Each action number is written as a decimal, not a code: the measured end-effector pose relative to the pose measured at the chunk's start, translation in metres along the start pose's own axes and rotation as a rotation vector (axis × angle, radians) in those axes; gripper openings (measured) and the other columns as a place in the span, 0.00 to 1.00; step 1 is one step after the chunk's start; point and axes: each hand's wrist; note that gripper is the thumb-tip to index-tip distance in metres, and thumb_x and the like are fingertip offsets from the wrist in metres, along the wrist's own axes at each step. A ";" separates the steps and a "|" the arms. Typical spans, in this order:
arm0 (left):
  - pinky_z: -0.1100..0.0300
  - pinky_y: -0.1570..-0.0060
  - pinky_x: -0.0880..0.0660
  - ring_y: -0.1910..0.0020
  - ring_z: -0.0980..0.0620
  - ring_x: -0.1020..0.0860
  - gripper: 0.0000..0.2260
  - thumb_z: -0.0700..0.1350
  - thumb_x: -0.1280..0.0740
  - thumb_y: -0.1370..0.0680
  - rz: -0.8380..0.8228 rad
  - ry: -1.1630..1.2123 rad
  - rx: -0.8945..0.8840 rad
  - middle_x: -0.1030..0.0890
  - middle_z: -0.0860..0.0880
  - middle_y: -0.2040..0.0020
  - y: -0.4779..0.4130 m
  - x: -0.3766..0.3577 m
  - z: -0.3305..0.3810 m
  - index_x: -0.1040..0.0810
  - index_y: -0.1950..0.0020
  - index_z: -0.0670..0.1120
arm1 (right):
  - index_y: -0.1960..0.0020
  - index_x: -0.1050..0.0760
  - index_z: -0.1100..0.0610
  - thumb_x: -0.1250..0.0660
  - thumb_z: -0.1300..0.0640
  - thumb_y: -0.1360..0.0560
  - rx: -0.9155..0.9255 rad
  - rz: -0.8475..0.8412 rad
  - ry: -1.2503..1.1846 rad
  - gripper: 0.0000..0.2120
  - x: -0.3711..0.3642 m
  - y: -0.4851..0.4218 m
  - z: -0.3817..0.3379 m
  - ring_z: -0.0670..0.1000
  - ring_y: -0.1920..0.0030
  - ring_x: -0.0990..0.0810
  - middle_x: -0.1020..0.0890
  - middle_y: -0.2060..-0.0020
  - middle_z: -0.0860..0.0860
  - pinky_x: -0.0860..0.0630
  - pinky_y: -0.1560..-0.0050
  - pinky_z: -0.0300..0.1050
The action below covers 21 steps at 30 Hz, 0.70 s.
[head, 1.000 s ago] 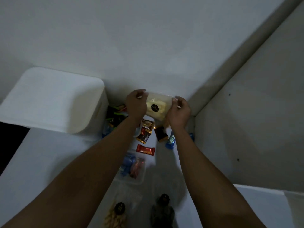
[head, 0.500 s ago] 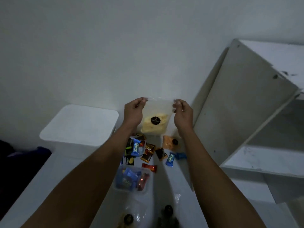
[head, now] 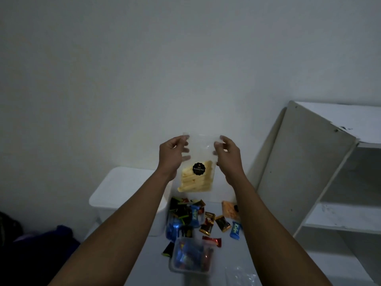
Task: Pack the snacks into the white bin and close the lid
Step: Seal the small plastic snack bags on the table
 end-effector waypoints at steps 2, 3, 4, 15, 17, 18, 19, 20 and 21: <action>0.43 0.52 0.18 0.59 0.50 0.22 0.08 0.44 0.34 0.19 0.001 -0.017 -0.021 0.21 0.47 0.55 -0.002 0.012 0.008 0.17 0.47 0.43 | 0.24 0.36 0.51 0.35 0.51 0.20 0.075 0.016 0.095 0.26 -0.008 0.004 -0.009 0.50 0.42 0.23 0.25 0.37 0.51 0.25 0.46 0.44; 0.43 0.52 0.18 0.60 0.51 0.22 0.08 0.44 0.35 0.19 -0.003 -0.040 -0.035 0.21 0.47 0.55 -0.003 0.016 0.011 0.17 0.47 0.43 | 0.24 0.37 0.51 0.33 0.51 0.21 0.130 0.012 0.154 0.27 -0.011 0.006 -0.015 0.50 0.41 0.25 0.26 0.37 0.50 0.26 0.43 0.44; 0.43 0.52 0.18 0.60 0.51 0.22 0.08 0.44 0.35 0.19 -0.008 -0.069 -0.054 0.21 0.47 0.55 -0.004 0.021 0.014 0.17 0.47 0.43 | 0.25 0.35 0.50 0.32 0.51 0.22 0.191 -0.007 0.216 0.27 -0.015 0.007 -0.021 0.48 0.40 0.26 0.27 0.37 0.49 0.28 0.42 0.43; 0.51 0.56 0.18 0.63 0.56 0.21 0.09 0.45 0.38 0.18 -0.161 -0.373 -0.294 0.19 0.53 0.54 -0.009 0.045 0.029 0.20 0.45 0.43 | 0.54 0.22 0.43 0.32 0.43 0.24 0.343 -0.196 0.779 0.05 -0.049 0.004 -0.070 0.44 0.51 0.22 0.19 0.58 0.39 0.29 0.38 0.64; 0.50 0.56 0.18 0.64 0.56 0.21 0.09 0.44 0.37 0.18 -0.168 -0.364 -0.300 0.18 0.52 0.54 -0.008 0.047 0.032 0.19 0.45 0.43 | 0.57 0.24 0.42 0.33 0.46 0.24 0.346 -0.224 0.762 0.04 -0.053 0.002 -0.073 0.47 0.53 0.21 0.20 0.60 0.40 0.26 0.42 0.64; 0.50 0.57 0.17 0.64 0.57 0.21 0.09 0.44 0.37 0.18 -0.173 -0.357 -0.300 0.18 0.51 0.55 -0.008 0.049 0.032 0.19 0.46 0.43 | 0.57 0.24 0.42 0.33 0.47 0.23 0.347 -0.231 0.759 0.04 -0.055 0.002 -0.074 0.48 0.53 0.21 0.20 0.60 0.40 0.26 0.42 0.65; 0.49 0.57 0.17 0.64 0.57 0.21 0.09 0.44 0.36 0.18 -0.178 -0.349 -0.298 0.18 0.51 0.56 -0.009 0.050 0.033 0.18 0.46 0.42 | 0.57 0.24 0.43 0.34 0.47 0.23 0.349 -0.236 0.757 0.04 -0.056 0.003 -0.075 0.48 0.53 0.21 0.20 0.60 0.40 0.26 0.42 0.65; 0.49 0.57 0.17 0.64 0.56 0.20 0.09 0.44 0.36 0.18 -0.181 -0.341 -0.296 0.18 0.51 0.57 -0.009 0.052 0.033 0.18 0.46 0.42 | 0.56 0.24 0.43 0.34 0.48 0.23 0.353 -0.238 0.758 0.04 -0.058 0.003 -0.076 0.49 0.53 0.21 0.20 0.60 0.40 0.26 0.42 0.65; 0.48 0.57 0.17 0.64 0.56 0.20 0.08 0.44 0.36 0.19 -0.183 -0.335 -0.292 0.18 0.51 0.58 -0.009 0.053 0.033 0.18 0.47 0.42 | 0.55 0.24 0.44 0.34 0.48 0.22 0.360 -0.237 0.761 0.04 -0.059 0.004 -0.076 0.49 0.52 0.21 0.20 0.59 0.41 0.26 0.42 0.65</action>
Point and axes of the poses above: each hand's wrist, its own y-axis away from the middle knuckle, its own x-axis out of the back of the hand, z = x × y
